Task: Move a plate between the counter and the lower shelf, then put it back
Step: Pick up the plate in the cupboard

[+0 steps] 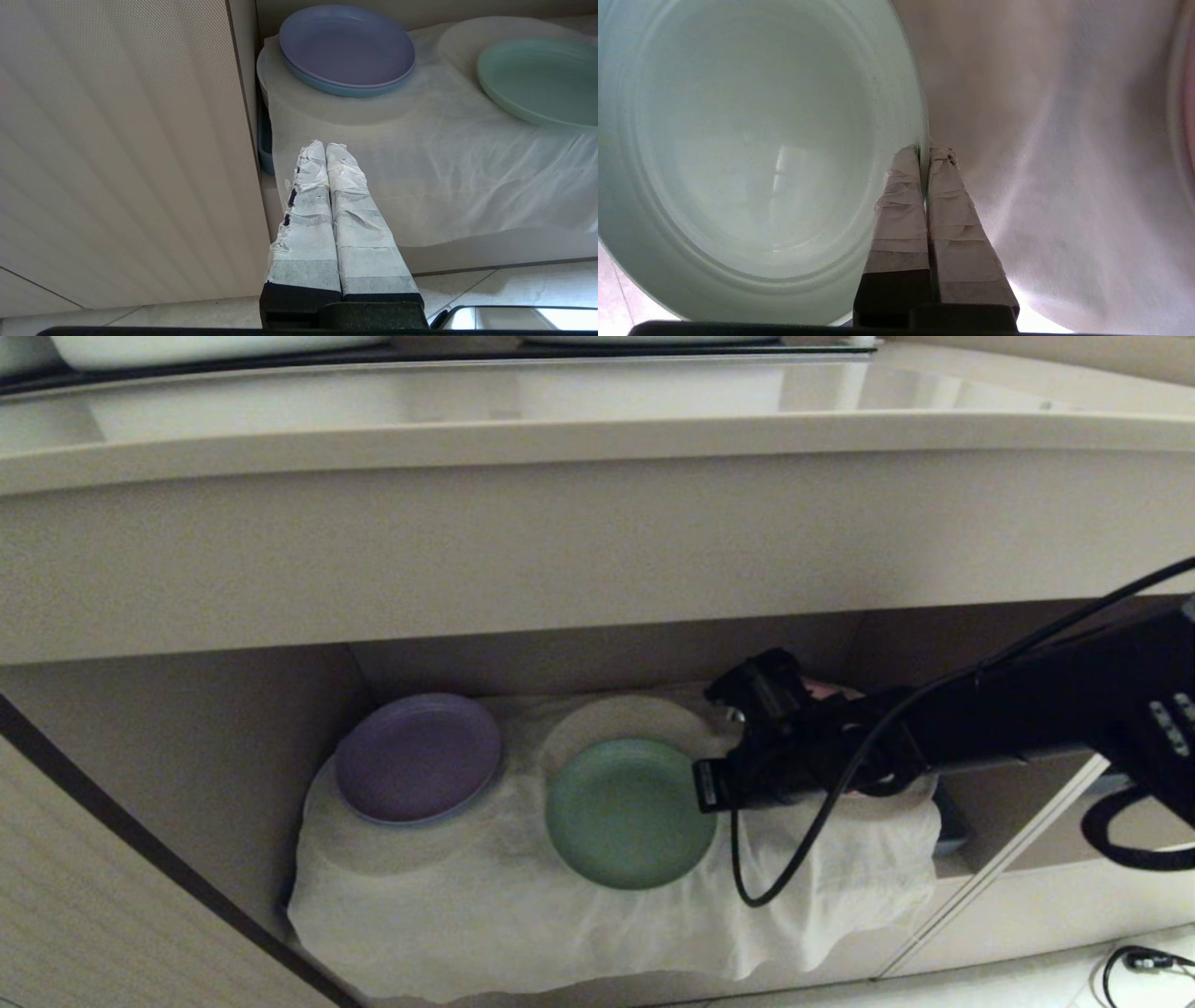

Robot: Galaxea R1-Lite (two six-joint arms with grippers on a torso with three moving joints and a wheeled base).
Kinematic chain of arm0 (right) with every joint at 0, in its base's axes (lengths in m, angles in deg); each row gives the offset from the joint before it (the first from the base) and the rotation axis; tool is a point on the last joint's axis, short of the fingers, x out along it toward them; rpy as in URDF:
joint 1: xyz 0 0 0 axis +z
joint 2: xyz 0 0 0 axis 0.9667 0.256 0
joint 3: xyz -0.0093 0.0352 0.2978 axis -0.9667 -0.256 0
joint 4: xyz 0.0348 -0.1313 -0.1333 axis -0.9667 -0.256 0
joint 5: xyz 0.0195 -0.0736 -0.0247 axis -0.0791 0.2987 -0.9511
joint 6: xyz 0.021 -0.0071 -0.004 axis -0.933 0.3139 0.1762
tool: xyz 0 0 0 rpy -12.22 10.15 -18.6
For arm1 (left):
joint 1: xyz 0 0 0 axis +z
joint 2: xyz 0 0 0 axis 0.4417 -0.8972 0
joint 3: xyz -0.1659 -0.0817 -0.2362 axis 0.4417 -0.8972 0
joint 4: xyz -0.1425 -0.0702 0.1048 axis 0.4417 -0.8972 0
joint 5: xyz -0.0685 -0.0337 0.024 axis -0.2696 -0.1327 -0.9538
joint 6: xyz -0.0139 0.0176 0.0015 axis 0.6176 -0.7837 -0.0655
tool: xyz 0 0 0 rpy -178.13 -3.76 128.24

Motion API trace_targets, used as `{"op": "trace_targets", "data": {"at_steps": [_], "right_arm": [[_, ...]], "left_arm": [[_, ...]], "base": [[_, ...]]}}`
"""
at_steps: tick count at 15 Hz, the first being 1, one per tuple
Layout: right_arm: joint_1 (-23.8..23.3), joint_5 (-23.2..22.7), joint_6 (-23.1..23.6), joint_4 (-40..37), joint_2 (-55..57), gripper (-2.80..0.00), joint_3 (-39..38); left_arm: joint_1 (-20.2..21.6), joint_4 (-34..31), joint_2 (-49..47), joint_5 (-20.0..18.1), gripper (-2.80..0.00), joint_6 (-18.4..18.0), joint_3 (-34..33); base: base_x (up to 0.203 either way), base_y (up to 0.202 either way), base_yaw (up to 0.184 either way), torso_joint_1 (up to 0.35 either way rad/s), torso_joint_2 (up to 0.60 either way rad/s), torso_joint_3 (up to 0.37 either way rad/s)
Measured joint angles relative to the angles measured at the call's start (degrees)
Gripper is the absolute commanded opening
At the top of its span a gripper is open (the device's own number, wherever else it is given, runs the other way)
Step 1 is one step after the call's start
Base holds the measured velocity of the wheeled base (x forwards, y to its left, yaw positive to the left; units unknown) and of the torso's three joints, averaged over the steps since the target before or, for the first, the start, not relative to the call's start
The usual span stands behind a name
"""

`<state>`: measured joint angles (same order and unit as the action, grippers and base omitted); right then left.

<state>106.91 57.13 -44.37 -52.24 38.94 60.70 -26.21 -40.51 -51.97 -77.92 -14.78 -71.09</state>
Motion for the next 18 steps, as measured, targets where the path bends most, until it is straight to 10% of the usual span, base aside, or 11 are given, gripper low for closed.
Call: {"op": "trace_targets", "data": {"at_steps": [18], "right_arm": [[-0.3, 0.13, -0.1, -1.02, -13.93, -2.8, -15.49]], "left_arm": [[0.0, -0.02, 0.0, -0.02, -2.8, 0.02, 0.0]], "base": [[0.0, 0.0, 0.0, 0.0, 0.0, 0.0]]}}
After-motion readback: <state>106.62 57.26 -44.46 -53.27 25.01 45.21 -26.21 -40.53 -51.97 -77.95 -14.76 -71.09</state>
